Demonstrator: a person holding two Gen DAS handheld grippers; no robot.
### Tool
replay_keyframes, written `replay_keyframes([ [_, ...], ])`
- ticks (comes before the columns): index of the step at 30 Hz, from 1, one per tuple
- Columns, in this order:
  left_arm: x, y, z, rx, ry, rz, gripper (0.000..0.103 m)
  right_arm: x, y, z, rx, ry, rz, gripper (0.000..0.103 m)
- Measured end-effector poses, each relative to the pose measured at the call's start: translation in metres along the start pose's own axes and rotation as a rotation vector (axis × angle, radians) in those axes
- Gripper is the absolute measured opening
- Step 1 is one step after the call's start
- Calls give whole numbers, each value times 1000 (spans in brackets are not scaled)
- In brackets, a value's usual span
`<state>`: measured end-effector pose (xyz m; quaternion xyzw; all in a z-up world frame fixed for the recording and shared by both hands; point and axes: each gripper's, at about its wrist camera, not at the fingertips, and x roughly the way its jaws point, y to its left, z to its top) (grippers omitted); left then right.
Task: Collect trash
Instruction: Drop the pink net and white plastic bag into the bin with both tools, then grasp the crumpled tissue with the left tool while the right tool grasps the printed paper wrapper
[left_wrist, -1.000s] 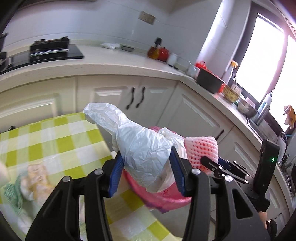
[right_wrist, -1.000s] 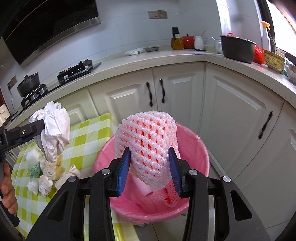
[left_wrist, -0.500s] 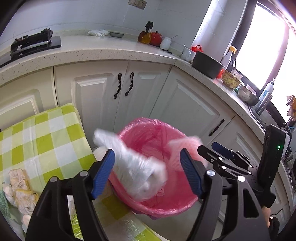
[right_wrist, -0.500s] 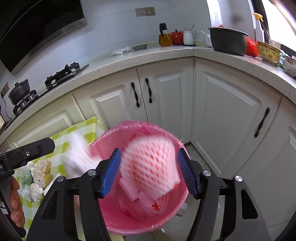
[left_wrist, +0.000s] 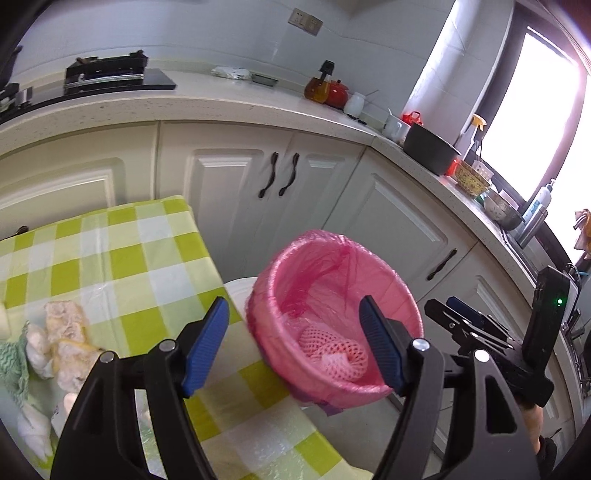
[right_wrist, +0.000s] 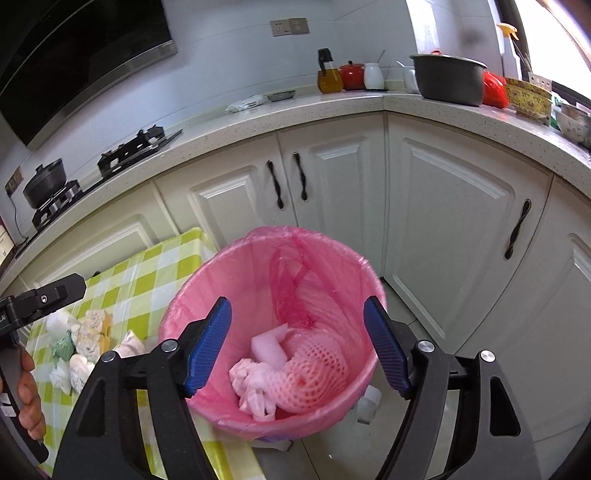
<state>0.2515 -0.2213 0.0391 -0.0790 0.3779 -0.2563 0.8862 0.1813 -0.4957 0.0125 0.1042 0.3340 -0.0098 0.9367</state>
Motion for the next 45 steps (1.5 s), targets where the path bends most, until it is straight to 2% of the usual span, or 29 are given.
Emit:
replay_keyframes([
  [11,-70,54,-37,-36,-67,108,70,-21,61,-26,-64,-6,60,81],
  [21,-143,169,-89,-223,-109,255,70,-17,125,-57,-117,52,151,84],
  [26,-163,209,-111,-288,-105,291,70,-11,170,-75,-192,87,197,85],
  [30,-166,229,-129,-332,-84,291,70,-5,206,-89,-254,114,239,85],
  [36,-152,234,-143,-345,-33,252,70,6,249,-106,-324,154,284,85],
  [41,-137,235,-146,-357,2,213,70,9,255,-109,-332,166,287,85],
  [45,-120,237,-144,-354,33,214,70,12,252,-108,-328,175,281,85],
])
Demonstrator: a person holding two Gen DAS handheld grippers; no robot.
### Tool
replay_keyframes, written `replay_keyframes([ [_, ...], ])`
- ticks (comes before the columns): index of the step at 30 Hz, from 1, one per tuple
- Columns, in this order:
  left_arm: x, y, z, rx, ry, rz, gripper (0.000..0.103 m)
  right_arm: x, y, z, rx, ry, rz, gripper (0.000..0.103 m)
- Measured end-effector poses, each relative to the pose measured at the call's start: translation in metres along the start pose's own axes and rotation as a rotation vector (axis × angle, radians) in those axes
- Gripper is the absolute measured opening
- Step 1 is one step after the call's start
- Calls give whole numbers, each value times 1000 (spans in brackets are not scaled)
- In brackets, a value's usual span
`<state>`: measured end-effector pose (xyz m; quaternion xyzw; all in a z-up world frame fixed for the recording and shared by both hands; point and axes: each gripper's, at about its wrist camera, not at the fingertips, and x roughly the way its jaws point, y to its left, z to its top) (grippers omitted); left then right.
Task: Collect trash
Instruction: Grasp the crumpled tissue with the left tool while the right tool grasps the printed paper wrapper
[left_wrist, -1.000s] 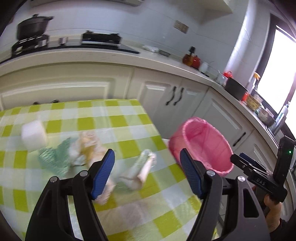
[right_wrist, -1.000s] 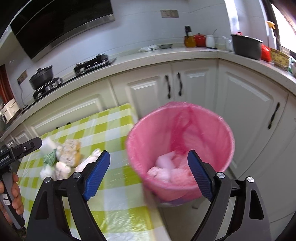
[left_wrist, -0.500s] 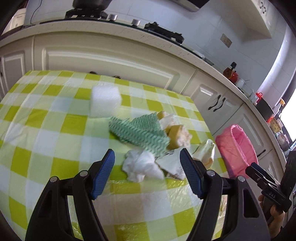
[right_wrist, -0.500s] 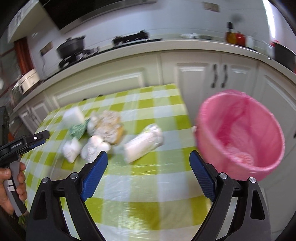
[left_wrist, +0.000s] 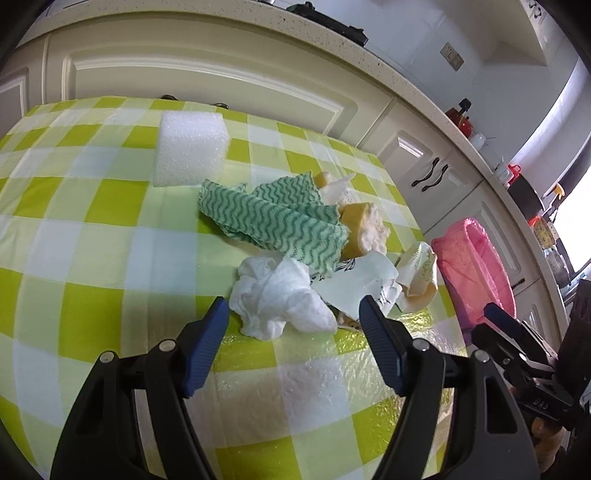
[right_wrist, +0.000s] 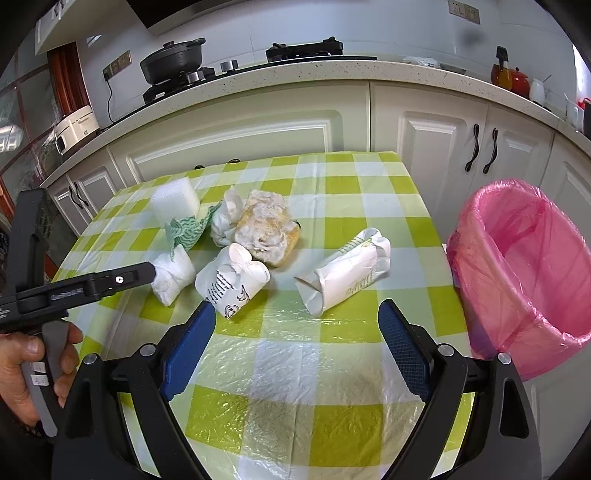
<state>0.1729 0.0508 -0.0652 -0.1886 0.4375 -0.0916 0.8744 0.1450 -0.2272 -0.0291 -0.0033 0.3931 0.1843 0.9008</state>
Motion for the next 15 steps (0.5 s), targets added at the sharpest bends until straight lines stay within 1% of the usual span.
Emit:
replay_keyframes([
  [4,13,0,4,12,22,20,67,2,2,1,-13,4,4,85],
  [6,22,1,5,17,53,25,51,4,5,1,-26,8,9,85],
  [7,25,2,6,16,66,27,38,6,7,1,-31,11,10,85],
  [8,27,3,6,15,74,31,32,7,9,2,-34,13,12,85],
  [10,27,5,6,17,76,25,24,13,14,2,-42,20,18,85],
  [13,22,8,4,18,71,27,19,21,22,4,-59,30,22,85],
  [15,17,11,2,10,65,25,17,27,28,5,-69,36,27,85],
])
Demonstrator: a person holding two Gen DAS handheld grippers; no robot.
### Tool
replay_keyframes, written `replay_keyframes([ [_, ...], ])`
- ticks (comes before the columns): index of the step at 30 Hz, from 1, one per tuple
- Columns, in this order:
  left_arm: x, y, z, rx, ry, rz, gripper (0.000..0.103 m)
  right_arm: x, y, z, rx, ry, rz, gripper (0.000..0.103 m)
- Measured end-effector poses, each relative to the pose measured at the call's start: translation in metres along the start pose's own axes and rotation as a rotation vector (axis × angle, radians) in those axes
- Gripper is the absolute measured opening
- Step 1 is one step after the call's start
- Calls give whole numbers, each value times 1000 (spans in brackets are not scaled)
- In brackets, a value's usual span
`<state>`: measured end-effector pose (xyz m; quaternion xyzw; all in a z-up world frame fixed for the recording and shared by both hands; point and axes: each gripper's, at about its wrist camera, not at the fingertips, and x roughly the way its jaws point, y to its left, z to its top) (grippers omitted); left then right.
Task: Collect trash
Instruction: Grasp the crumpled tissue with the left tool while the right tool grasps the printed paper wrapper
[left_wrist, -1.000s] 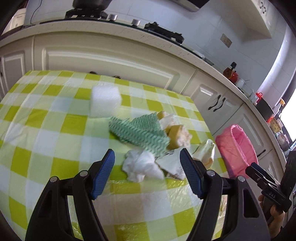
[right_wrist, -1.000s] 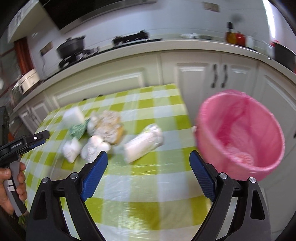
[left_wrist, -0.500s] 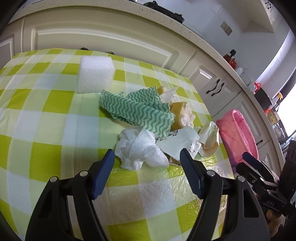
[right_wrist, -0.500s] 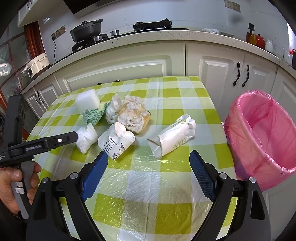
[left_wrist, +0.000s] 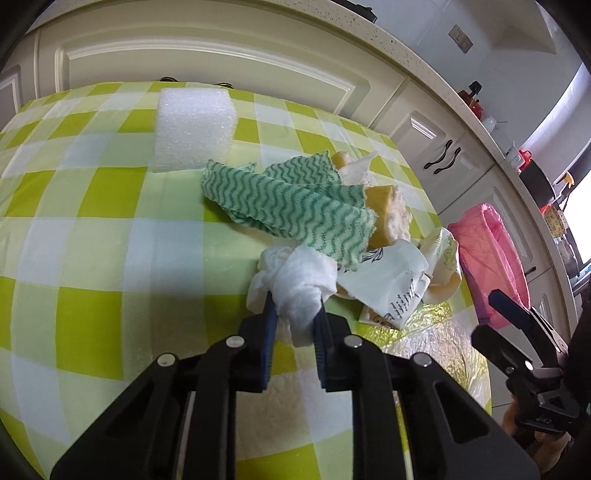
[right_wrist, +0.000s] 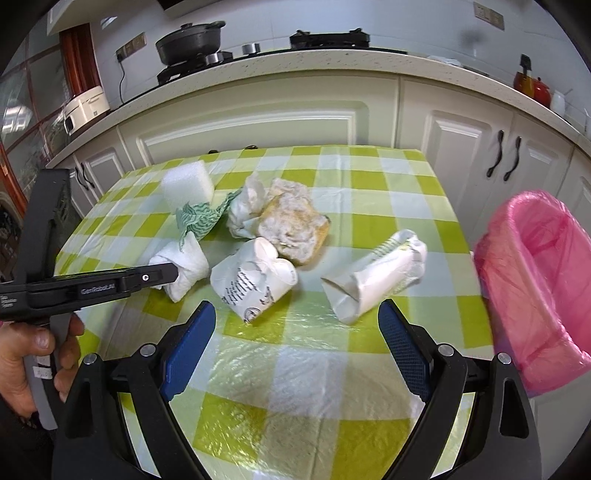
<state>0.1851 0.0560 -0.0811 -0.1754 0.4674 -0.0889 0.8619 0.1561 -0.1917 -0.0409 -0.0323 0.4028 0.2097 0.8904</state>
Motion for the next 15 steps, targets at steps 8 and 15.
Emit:
replay_keyframes([
  [8,-19,3,-2,0,-31,-2,14,32,25,8,-60,32,-34,85],
  [15,-39,3,0,6,-66,-16,14,57,42,7,-146,62,-99,79],
])
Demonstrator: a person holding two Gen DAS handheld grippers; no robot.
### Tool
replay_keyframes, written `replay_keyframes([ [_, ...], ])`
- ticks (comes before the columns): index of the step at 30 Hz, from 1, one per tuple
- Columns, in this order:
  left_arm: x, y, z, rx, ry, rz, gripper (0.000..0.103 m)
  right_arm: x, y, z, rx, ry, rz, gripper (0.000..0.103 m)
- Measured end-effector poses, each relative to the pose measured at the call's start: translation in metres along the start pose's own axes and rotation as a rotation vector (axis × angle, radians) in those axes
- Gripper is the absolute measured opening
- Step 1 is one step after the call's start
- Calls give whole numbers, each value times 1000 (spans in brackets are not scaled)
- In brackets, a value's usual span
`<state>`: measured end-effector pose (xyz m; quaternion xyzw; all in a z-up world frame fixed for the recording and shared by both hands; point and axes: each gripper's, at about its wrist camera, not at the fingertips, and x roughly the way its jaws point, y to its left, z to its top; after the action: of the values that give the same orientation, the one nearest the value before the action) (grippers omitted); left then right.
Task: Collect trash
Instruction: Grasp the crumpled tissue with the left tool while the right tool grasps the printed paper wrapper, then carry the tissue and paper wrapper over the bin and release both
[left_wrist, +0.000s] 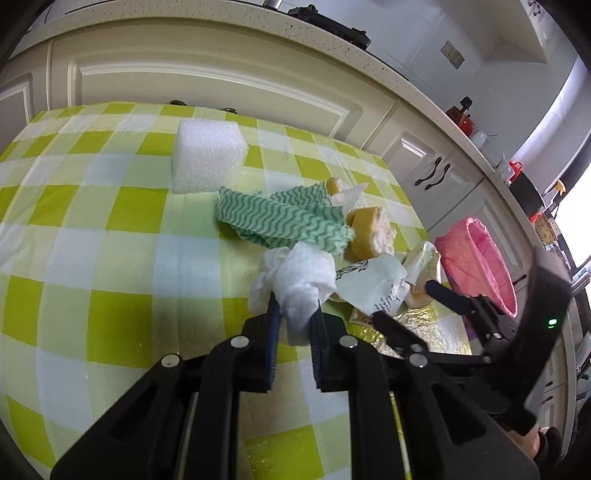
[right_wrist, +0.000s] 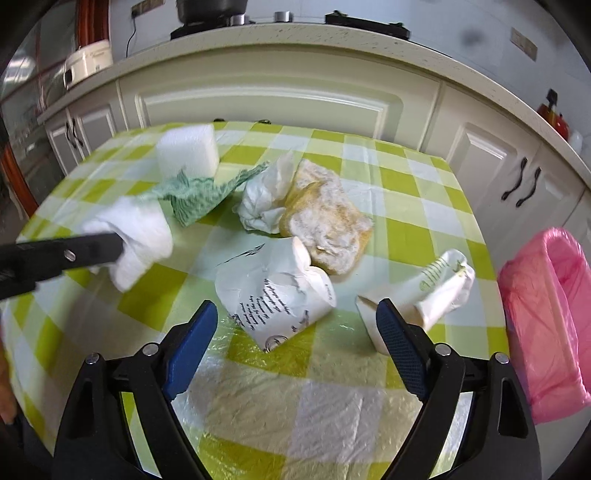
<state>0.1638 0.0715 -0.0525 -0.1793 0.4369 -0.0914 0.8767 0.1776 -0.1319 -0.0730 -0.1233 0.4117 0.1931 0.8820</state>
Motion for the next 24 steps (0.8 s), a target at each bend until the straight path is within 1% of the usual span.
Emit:
replay_keyframes([
  [2,-4,-2,1,2,-8,-2,14,7,4,0,-19,17,-10,73],
  [4,-6,-1,0,1,-12,0,14,13,6,-1,-26,32,1,64],
  [6,-8,0,0,-2,-13,1,14,15,7,-1,-31,38,6,63],
  [8,-8,1,0,-3,-13,6,14,15,7,-1,-22,35,30,62],
  [14,-12,-3,1,5,-20,11,14,-5,-1,-1,18,2,73,62],
  [16,-14,-6,2,10,-25,11,14,-13,-6,-2,39,-3,86,56],
  [17,-16,-8,2,13,-28,10,14,-17,-10,-2,52,-8,91,56],
  [20,-18,-15,2,27,-33,9,14,-29,-20,-4,77,-24,99,56],
  [24,-19,-20,1,30,-32,8,14,-34,-30,-7,90,-27,93,56],
])
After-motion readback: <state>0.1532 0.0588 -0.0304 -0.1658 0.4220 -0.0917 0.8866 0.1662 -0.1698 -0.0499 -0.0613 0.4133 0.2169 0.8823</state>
